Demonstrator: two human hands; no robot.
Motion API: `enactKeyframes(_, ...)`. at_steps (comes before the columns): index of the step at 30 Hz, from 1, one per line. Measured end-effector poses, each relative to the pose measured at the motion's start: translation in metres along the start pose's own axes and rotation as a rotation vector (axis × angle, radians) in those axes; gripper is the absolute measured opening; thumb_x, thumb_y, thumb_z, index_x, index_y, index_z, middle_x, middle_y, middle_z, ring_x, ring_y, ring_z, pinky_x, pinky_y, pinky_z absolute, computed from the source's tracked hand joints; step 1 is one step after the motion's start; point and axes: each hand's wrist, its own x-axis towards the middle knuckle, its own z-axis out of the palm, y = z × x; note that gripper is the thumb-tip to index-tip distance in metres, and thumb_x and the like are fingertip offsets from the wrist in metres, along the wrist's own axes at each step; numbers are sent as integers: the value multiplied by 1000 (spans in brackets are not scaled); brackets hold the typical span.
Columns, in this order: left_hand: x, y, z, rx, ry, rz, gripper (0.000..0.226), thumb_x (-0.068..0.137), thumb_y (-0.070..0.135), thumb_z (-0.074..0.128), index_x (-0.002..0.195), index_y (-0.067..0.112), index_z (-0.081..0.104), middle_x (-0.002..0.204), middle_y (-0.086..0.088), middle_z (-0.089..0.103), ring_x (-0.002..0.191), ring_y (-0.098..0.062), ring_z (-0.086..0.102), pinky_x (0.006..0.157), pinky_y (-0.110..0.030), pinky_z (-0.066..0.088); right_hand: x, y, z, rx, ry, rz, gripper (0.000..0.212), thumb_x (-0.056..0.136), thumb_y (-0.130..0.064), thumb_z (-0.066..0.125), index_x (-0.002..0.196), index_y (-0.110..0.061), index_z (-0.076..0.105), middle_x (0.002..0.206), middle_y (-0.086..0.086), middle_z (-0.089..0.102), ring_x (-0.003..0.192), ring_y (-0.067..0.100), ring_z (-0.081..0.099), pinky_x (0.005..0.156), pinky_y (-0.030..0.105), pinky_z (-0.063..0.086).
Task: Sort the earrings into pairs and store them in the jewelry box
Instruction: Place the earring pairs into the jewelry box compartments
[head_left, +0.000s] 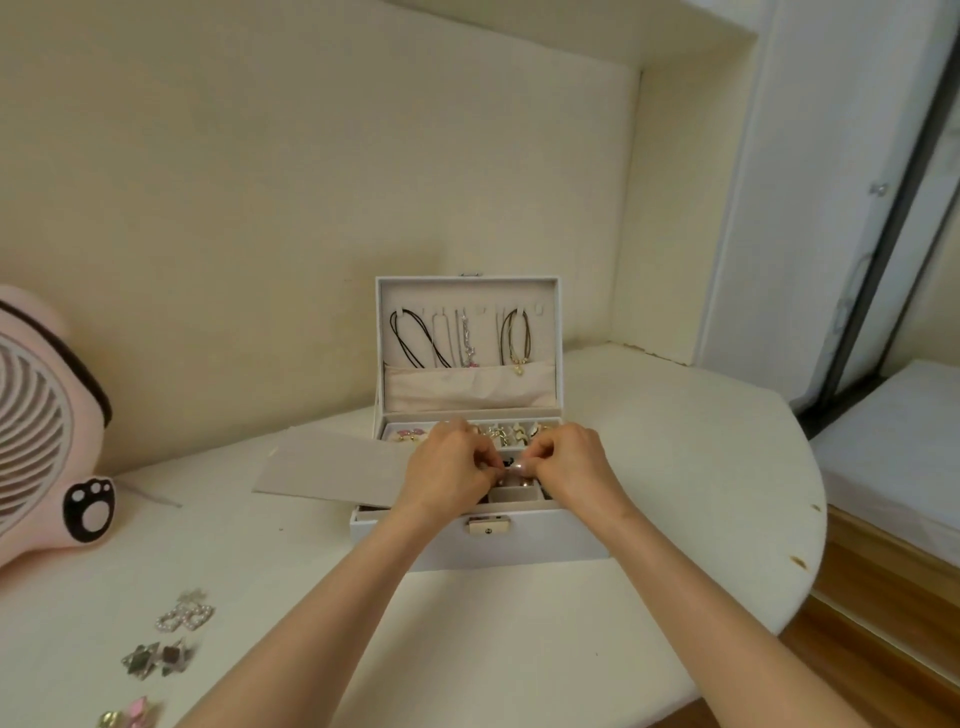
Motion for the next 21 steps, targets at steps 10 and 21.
enactKeyframes(10,0,1,-5,-138,60,-118,22,85,12,50,81,16,72,100,1,55,97,-15,48,77,-29,39,-4,2,2,132,146,-51,39,92,-28,58,65,-3,70,59,-2,64,53,6,54,54,12,38)
enactKeyframes(21,-3,4,-4,-57,75,-67,27,83,9,48,83,16,74,97,2,55,97,-15,48,72,-26,36,-3,5,5,62,145,-45,41,91,-27,57,65,1,70,66,14,68,74,24,61,70,28,41)
